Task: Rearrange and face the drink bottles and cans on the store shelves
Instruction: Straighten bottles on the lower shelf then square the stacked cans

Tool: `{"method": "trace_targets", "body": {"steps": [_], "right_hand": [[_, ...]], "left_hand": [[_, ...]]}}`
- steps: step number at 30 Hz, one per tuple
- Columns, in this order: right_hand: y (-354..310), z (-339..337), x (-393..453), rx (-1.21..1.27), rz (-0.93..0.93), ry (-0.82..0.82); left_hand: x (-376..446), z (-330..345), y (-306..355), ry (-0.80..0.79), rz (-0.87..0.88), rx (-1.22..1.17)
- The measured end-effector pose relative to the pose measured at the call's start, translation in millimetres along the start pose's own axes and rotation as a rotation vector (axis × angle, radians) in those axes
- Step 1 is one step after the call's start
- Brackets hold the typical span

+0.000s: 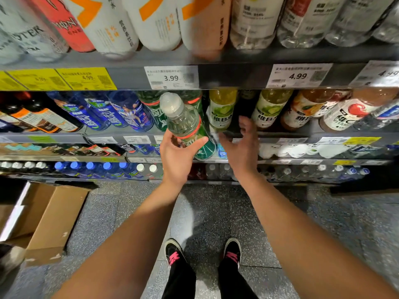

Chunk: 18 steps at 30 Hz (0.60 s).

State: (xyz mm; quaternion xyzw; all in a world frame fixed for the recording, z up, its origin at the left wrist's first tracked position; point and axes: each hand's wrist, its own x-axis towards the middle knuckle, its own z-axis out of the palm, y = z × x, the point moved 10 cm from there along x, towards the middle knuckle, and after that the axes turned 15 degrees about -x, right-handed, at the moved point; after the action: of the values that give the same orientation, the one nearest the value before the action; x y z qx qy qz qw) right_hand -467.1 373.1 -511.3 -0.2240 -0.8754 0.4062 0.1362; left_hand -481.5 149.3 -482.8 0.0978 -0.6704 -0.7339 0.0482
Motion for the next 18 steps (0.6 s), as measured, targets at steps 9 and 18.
{"method": "trace_targets", "body": {"steps": [9, 18], "right_hand": [[-15, 36, 43, -0.027, 0.059, -0.029], [0, -6, 34, -0.169, 0.103, 0.183]], "left_hand": [[-3, -15, 1, -0.007, -0.027, -0.03], [1, -9, 2, 0.043, 0.027, 0.053]]}}
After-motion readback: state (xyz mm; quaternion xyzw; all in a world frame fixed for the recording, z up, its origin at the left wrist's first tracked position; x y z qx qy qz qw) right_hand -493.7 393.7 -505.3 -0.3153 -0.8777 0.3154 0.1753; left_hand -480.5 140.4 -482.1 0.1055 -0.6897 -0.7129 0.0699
